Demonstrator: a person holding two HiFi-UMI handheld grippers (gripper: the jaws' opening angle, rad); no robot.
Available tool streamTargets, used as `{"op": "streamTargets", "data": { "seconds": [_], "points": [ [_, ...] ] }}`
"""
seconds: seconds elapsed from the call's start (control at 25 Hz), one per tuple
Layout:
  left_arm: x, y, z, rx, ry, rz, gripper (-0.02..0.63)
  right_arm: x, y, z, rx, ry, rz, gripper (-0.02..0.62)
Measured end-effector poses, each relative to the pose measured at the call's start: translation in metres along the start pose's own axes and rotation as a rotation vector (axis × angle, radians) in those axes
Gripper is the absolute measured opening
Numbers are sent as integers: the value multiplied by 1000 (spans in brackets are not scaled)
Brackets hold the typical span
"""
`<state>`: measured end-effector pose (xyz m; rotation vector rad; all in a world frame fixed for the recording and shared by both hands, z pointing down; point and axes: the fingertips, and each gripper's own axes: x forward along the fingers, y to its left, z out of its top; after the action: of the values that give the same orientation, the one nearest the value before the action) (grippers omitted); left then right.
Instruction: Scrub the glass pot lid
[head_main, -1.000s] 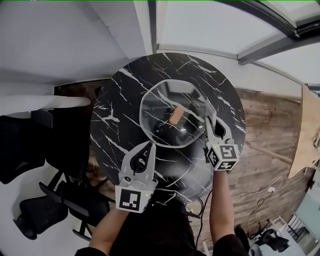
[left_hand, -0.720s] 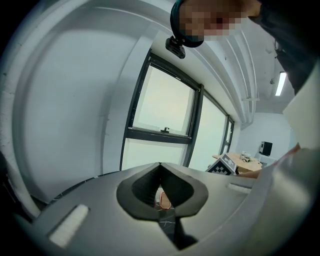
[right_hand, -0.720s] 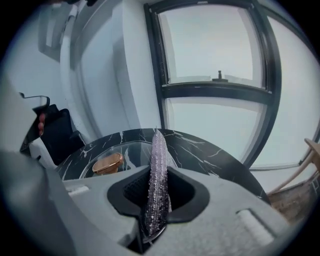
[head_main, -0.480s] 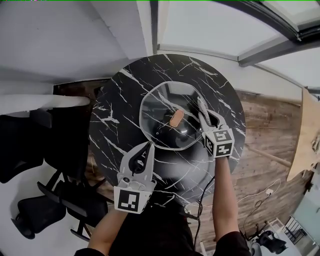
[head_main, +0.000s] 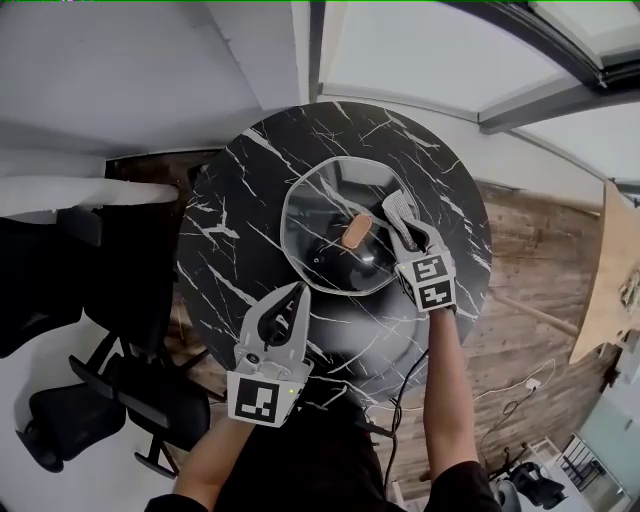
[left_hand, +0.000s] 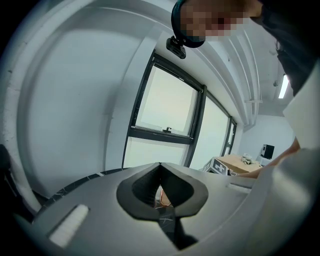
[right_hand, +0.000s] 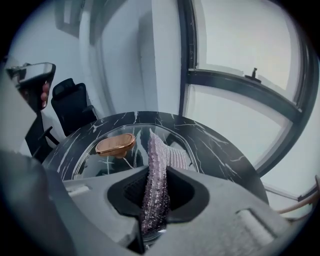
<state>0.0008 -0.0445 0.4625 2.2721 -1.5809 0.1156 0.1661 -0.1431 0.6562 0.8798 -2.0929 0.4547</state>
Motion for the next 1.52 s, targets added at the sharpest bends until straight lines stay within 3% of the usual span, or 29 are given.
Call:
{"op": "streamTargets", "data": {
  "seconds": [0.2,0.56,1.08,1.52],
  "points": [
    [-5,1,-1,-5,6,-1,3,-2,3,-9,-62,14,-27,71],
    [-13,7,2,-17,-10,7,3,-9,23,-17,-67,25,-31,71],
    [-32,7,-2,-20,-2,-32,3,-22,65,-36,-41,25,-31,72],
    [-43,25,0,-26,-14,-21,3,-24,101,-40,40,27,-71,71]
  ]
}}
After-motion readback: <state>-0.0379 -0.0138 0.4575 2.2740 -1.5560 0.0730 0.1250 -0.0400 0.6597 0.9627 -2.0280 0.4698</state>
